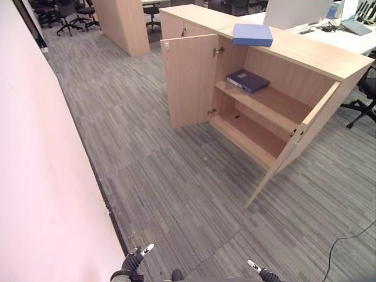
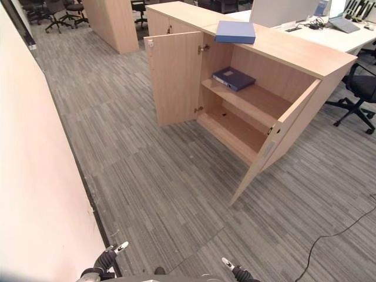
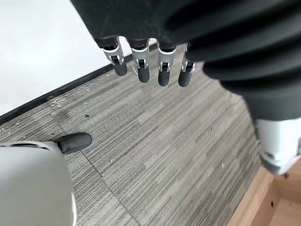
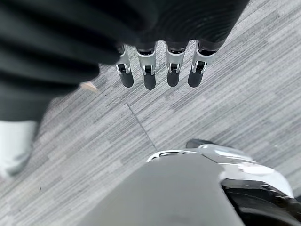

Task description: Put the empty folder in the office cabinet

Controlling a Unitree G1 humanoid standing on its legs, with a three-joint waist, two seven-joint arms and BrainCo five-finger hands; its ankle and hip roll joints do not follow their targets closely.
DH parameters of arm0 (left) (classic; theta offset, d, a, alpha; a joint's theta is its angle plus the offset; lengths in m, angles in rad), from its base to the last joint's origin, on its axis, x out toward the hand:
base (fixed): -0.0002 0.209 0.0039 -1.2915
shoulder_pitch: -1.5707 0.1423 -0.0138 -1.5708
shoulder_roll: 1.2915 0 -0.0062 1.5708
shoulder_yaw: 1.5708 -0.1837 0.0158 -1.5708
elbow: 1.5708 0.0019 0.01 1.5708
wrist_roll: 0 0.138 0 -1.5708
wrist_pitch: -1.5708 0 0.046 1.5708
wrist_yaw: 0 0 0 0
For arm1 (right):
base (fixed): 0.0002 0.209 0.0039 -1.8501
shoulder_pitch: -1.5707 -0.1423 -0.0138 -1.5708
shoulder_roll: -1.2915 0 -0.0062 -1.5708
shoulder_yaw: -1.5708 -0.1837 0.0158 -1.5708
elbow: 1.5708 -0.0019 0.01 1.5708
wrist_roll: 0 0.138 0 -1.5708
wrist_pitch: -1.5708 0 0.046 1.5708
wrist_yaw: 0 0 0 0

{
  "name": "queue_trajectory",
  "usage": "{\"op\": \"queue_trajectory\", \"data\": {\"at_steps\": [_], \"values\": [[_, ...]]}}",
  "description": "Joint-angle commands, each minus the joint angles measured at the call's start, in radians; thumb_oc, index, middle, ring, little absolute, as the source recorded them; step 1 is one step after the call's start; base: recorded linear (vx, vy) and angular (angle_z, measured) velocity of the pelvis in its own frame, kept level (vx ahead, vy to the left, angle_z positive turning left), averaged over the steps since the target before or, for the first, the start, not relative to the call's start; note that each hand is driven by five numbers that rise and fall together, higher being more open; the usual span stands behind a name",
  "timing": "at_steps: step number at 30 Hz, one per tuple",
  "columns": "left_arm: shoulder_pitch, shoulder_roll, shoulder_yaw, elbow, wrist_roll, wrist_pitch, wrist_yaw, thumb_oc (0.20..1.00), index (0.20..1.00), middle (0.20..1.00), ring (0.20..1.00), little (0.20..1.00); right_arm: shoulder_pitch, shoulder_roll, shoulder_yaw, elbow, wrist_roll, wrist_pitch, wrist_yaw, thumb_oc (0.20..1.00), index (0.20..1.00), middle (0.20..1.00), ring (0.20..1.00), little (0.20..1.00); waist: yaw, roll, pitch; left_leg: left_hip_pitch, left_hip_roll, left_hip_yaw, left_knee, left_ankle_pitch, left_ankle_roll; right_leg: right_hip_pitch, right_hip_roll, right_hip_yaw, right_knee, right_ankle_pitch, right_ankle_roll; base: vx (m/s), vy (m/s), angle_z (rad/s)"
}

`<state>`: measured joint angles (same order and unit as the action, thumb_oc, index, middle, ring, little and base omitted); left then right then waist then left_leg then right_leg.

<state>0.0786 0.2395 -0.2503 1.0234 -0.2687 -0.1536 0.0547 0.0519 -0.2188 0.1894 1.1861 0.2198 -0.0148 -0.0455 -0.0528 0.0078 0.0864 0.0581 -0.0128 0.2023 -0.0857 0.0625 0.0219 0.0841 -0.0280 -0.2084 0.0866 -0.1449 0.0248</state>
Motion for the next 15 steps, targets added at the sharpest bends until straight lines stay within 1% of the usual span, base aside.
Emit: {"op": "queue_trajectory", "data": {"at_steps": [1,4,6,8,11,13,15], "values": [[-0.039,-0.009,0.011,-0.002,0.08,-0.031,0.027,1.0,1.0,1.0,1.0,1.0,-0.052,0.007,0.015,0.006,0.045,-0.033,-0.02,1.0,1.0,1.0,1.0,1.0,-0.017,-0.002,0.04,0.052,0.023,0.063,-0.002,-0.078,-0.052,0.044,-0.021,-0.059,-0.174,0.156,0.069,0.0,0.0,0.0],[-0.035,-0.02,0.027,0.013,0.059,-0.037,0.043,1.0,1.0,1.0,1.0,1.0,-0.054,0.009,0.015,0.021,0.047,-0.035,-0.027,1.0,1.0,1.0,1.0,1.0,-0.015,-0.002,0.042,0.054,0.024,0.063,-0.002,-0.077,-0.053,0.046,-0.021,-0.059,-0.174,0.156,0.068,0.0,0.0,0.0],[-0.036,-0.017,0.027,0.002,0.083,-0.048,0.075,1.0,1.0,1.0,1.0,1.0,-0.053,0.013,0.013,0.024,0.05,-0.041,-0.038,1.0,1.0,1.0,1.0,1.0,-0.013,-0.004,0.042,0.054,0.024,0.061,-0.002,-0.077,-0.053,0.046,-0.021,-0.061,-0.174,0.156,0.068,-0.01,-0.006,0.02],[-0.033,-0.019,0.029,-0.003,0.079,-0.045,0.081,1.0,1.0,1.0,1.0,1.0,-0.051,0.014,0.012,0.023,0.051,-0.044,-0.044,1.0,1.0,1.0,1.0,1.0,-0.012,-0.006,0.042,0.054,0.024,0.06,-0.002,-0.076,-0.053,0.047,-0.021,-0.062,-0.174,0.155,0.068,-0.01,-0.014,0.04],[-0.033,-0.025,0.034,0.011,0.057,-0.043,0.076,1.0,1.0,1.0,1.0,1.0,-0.05,0.015,0.012,0.028,0.055,-0.043,-0.047,1.0,1.0,1.0,1.0,1.0,-0.011,-0.007,0.043,0.054,0.024,0.06,-0.002,-0.076,-0.054,0.048,-0.021,-0.064,-0.174,0.154,0.067,0.0,0.0,0.0],[-0.034,-0.031,0.038,0.026,0.023,-0.039,0.057,1.0,1.0,1.0,1.0,1.0,-0.05,0.015,0.017,0.026,0.052,-0.04,-0.04,1.0,1.0,1.0,1.0,1.0,-0.011,-0.007,0.044,0.055,0.024,0.058,-0.002,-0.075,-0.054,0.05,-0.02,-0.064,-0.174,0.153,0.066,0.0,0.0,0.0],[-0.038,-0.034,0.036,0.051,0.019,-0.034,0.043,1.0,1.0,1.0,1.0,1.0,-0.052,0.014,0.024,0.026,0.045,-0.038,-0.033,1.0,1.0,1.0,1.0,1.0,-0.012,-0.006,0.044,0.057,0.023,0.058,-0.002,-0.075,-0.055,0.052,-0.02,-0.065,-0.174,0.153,0.066,0.0,0.0,0.0]]}}
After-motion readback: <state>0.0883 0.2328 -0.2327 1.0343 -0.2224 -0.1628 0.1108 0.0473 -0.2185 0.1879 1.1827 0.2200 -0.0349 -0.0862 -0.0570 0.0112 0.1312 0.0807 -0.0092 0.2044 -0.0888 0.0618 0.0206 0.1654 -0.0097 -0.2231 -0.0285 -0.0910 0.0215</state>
